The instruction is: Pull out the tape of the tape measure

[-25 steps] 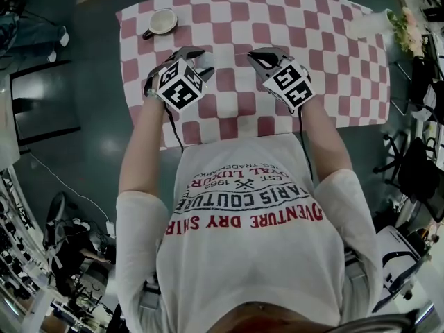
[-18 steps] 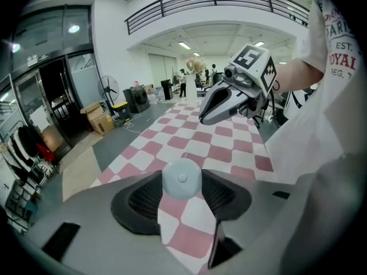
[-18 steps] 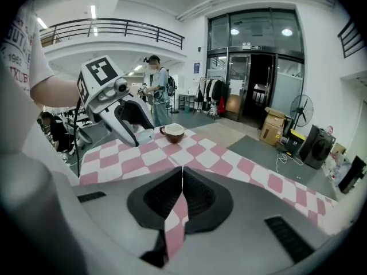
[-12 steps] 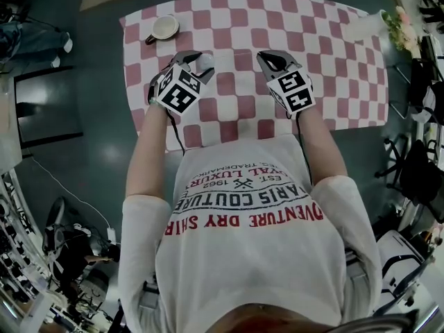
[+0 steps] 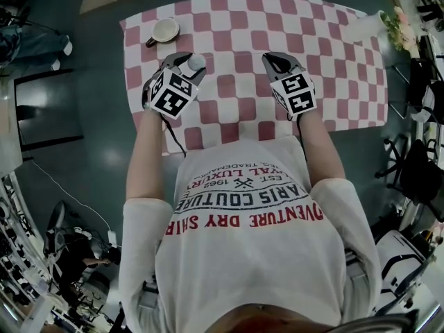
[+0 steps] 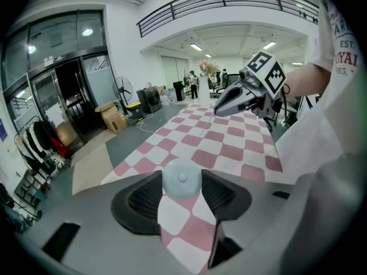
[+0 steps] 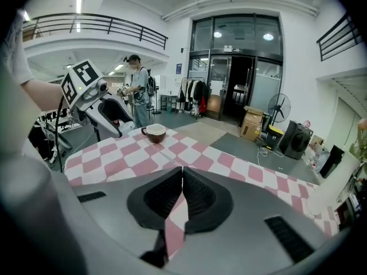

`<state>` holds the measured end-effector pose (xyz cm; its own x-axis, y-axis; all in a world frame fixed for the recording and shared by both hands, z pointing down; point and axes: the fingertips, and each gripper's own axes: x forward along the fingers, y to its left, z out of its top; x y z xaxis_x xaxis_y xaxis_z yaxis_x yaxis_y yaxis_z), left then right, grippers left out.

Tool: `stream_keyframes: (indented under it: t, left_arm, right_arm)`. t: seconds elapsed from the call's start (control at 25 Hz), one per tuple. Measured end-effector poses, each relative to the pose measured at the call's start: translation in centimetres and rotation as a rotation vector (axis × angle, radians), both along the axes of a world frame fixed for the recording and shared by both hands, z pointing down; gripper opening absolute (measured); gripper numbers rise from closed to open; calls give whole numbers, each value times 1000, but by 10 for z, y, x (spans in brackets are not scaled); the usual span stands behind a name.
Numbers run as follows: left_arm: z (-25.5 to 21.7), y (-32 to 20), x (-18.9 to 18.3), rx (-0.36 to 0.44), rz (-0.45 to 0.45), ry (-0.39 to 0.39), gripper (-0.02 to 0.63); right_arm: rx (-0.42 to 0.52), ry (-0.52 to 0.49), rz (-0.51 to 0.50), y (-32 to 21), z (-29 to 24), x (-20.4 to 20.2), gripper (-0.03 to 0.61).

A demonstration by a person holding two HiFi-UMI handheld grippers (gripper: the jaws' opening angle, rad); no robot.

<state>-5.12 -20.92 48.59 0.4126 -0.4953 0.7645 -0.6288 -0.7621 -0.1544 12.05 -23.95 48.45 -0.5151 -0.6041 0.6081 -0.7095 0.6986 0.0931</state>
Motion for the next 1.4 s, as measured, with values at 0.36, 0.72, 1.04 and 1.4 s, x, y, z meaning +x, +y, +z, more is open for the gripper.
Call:
stream_keyframes:
  t: [0.36, 0.72, 1.04, 1.4]
  left_arm:
    - [3, -1, -26, -2, -80, 0, 230]
    - [9, 0, -36, 2, -109, -23, 230]
    - [4, 1, -49, 17, -149, -24, 230]
    - [6, 0, -49, 20, -152, -28, 230]
  right_arm:
    - [-18, -11, 132, -10, 4, 34, 32]
    - [-6, 25, 180, -11, 13, 44, 32]
    - [-17, -3, 258, -14, 13, 69, 32]
    - [-21, 29, 316, -17, 19, 85, 32]
